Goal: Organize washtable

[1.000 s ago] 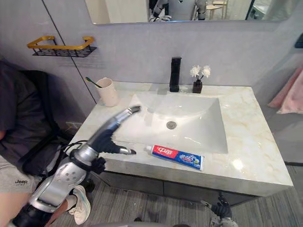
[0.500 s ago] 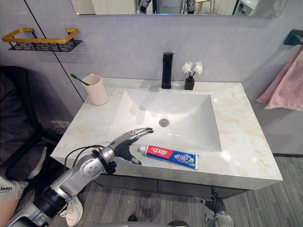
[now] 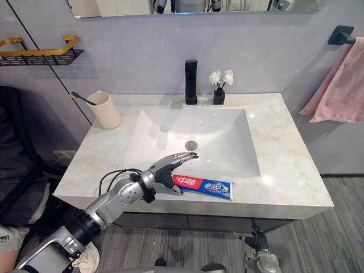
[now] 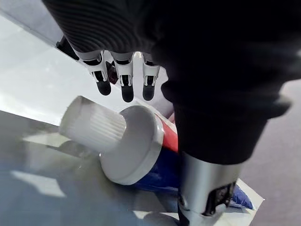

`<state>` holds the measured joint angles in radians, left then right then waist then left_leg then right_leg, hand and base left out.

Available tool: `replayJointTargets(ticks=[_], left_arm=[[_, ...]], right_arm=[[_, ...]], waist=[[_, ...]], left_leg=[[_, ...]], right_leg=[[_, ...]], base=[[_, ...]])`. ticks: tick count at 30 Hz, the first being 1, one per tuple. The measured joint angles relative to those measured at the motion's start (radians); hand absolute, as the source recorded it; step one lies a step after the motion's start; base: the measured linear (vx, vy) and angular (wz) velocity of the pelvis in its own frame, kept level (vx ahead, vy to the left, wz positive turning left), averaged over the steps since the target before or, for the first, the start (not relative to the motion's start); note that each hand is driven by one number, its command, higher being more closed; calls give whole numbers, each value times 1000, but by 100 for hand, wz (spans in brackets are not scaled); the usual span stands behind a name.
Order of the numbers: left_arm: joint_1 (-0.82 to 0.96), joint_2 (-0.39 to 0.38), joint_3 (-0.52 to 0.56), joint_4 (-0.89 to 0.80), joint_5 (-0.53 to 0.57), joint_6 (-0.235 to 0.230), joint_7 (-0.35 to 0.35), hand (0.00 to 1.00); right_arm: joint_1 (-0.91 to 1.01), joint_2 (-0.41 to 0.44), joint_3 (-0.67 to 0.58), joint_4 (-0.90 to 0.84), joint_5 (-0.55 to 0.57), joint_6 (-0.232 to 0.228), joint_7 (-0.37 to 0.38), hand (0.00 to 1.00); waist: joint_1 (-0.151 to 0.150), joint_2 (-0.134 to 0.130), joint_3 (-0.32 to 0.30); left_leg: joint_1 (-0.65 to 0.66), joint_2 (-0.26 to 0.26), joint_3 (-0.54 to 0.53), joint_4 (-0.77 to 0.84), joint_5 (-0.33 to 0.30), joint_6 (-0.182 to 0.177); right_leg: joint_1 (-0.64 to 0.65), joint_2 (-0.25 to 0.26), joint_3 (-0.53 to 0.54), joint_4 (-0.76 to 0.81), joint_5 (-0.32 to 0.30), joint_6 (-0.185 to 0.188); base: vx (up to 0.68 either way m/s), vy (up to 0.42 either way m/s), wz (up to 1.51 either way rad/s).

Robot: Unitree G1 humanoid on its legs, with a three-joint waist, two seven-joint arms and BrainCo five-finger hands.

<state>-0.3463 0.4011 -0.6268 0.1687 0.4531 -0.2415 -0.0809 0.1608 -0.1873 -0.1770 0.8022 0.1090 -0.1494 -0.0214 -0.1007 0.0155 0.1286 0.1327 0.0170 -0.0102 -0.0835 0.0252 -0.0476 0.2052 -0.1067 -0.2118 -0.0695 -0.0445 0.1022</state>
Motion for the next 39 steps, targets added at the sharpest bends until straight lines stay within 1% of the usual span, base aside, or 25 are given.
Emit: replayJointTargets(ticks=[1,2,5,7,9,12,13,15,18,21,24,27,29,30,31,33,34,36,39], left_arm=[[0,-2,0,1,0,1,0,0],[0,-5,0,4,-1,2,1,100],[-9,-13,-2,20,0,-1,4,100],[-58,-16,-33,80,8,-1,17,100],[-70,-15,-40,104,30,-1,18,100],[-72,-19,-41,129,46,0,23,100],[-79,-24,-36,139,57,3,23,100],[-98,-23,-38,143,67,2,19,100],[-102,-20,-36,147,64,3,19,100],[-96,-16,-35,143,38,2,17,100],[-59,-12,-10,129,28,3,19,100],[-11,-5,27,95,20,17,21,100],[39,7,81,57,19,34,23,100],[59,6,107,37,17,42,28,100],[74,3,131,10,9,43,37,100],[99,1,168,-50,-11,43,46,100],[102,-1,174,-64,-11,42,52,100],[114,-16,208,-121,-22,41,65,100],[144,-39,246,-180,-49,41,72,100]], right_arm=[[0,2,0,0,0,0,0,0],[0,4,1,0,0,0,0,0],[0,4,1,0,0,1,-1,0],[-6,4,2,4,0,0,-1,0],[-15,4,2,5,0,0,-1,0],[-19,5,2,4,0,1,-1,0],[-22,4,2,4,0,1,-1,0],[-23,2,0,4,1,1,-2,0],[-17,2,-5,4,3,1,-6,0],[-16,3,-15,-3,11,0,-23,0],[-14,5,-38,-6,31,0,-32,0],[7,17,-116,-43,52,0,-47,0],[31,27,-221,-113,79,0,-72,0],[45,27,-269,-142,82,-1,-86,0],[51,29,-342,-173,84,-1,-102,0],[53,30,-457,-208,87,-1,-133,0],[52,30,-490,-219,89,0,-140,0],[42,29,-609,-292,100,2,-176,0],[33,23,-676,-464,118,3,-221,0]], waist=[[-1,0,0],[-1,0,0],[-4,1,0],[-1,2,1],[-2,4,2],[-14,9,5],[-23,8,5],[-28,9,5],[-30,11,4],[-30,11,4],[-32,12,3],[-32,18,4],[-26,24,3],[-29,25,2],[-27,26,1],[-23,23,1],[-23,21,1],[-24,13,-2],[-25,9,-2]], left_leg=[[0,0,0,0,0,0],[0,0,1,-1,0,0],[2,1,4,-3,0,0],[3,1,12,-3,0,0],[3,1,19,-4,0,0],[3,1,31,-6,0,0],[3,1,34,-6,0,0],[4,2,39,-6,0,0],[7,3,40,-5,-1,0],[7,9,41,-3,-2,-1],[10,12,45,-1,-5,-2],[10,14,54,6,-11,-2],[9,17,71,24,-27,-1],[7,17,72,27,-31,0],[5,17,81,27,-32,-1],[5,18,92,26,-34,0],[5,18,92,26,-34,0],[5,18,101,21,-33,0],[15,20,123,15,-34,1]], right_leg=[[0,0,0,0,0,0],[0,0,0,-1,0,0],[0,0,3,-1,0,1],[-2,-1,11,-2,3,2],[-6,-1,19,-2,5,3],[-14,-1,29,-2,8,5],[-14,-1,31,-2,8,5],[-18,0,41,-2,9,5],[-17,0,47,-2,9,6],[-18,0,48,0,9,6],[-18,0,54,4,9,5],[-22,1,64,8,9,5],[-27,2,83,13,9,5],[-28,2,84,13,9,6],[-35,2,94,15,9,6],[-41,2,105,16,9,6],[-42,2,106,16,9,6],[-49,2,115,18,9,6],[-52,5,137,27,9,6]], base=[[0,0,0],[0,0,0],[-20,-8,-2],[-37,-4,-8],[-38,-1,-12],[-28,-3,-12],[-19,-10,-9],[-12,-11,-12],[-4,-10,-5],[-25,-17,-1],[-41,-15,-4],[-39,-7,-11],[-28,-2,-23],[-16,-1,-17],[-13,2,-16],[-8,3,-16],[6,-4,-7],[4,-5,-12],[6,-4,-22]])
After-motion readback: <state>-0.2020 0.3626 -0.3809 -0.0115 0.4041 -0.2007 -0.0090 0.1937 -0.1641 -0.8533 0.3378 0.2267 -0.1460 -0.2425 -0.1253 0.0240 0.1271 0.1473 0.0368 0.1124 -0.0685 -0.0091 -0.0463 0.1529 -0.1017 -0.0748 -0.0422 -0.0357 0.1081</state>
